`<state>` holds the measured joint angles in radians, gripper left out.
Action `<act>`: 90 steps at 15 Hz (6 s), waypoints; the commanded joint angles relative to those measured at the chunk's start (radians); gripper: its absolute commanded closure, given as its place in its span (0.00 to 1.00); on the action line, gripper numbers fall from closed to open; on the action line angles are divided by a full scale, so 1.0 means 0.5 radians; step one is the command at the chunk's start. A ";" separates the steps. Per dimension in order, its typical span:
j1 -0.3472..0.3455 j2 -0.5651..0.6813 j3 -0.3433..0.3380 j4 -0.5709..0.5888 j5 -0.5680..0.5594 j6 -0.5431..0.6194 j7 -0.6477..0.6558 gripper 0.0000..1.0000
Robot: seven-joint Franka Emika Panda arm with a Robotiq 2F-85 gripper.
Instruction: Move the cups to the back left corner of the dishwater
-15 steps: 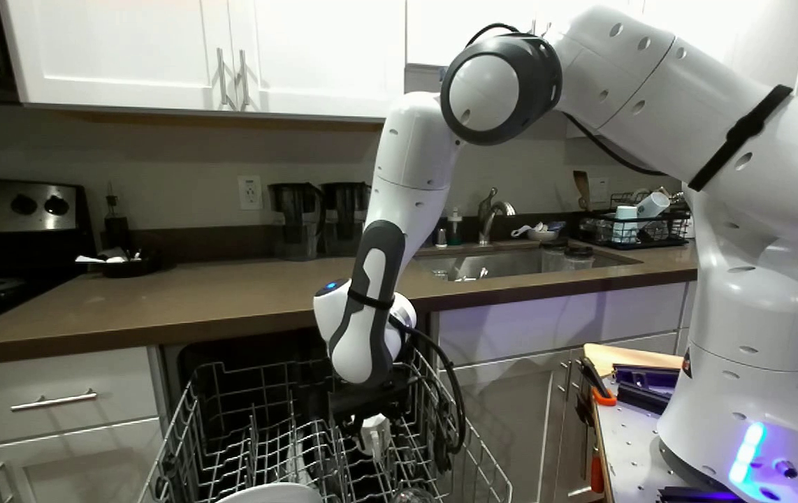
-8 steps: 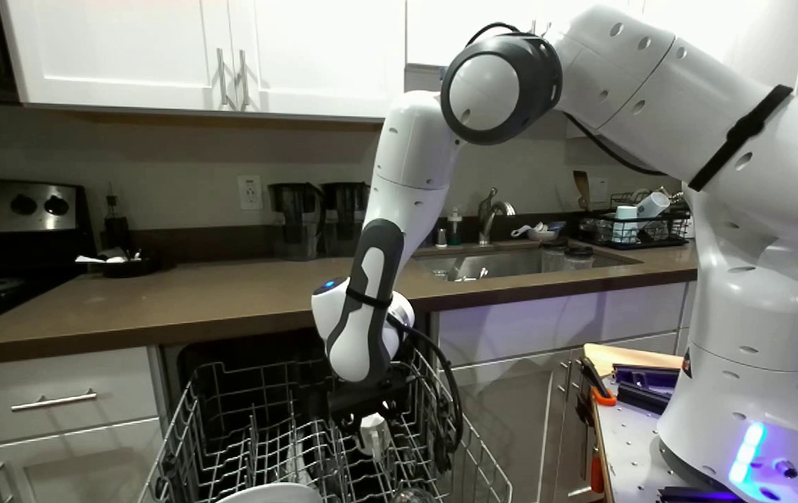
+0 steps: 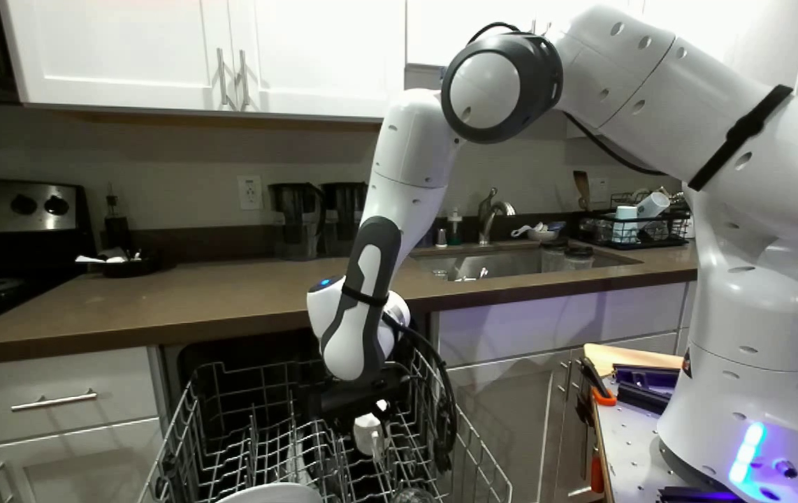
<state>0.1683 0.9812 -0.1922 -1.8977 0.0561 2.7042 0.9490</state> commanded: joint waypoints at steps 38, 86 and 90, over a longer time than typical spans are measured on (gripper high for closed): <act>-0.061 0.121 -0.013 0.076 0.077 -0.011 -0.036 0.77; 0.305 -0.252 -0.314 -0.213 -0.037 -0.064 0.100 0.90; 0.308 -0.280 -0.310 -0.233 -0.041 -0.064 0.083 0.90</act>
<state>0.3066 0.8957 -0.3328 -1.9777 0.0638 2.6940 0.9670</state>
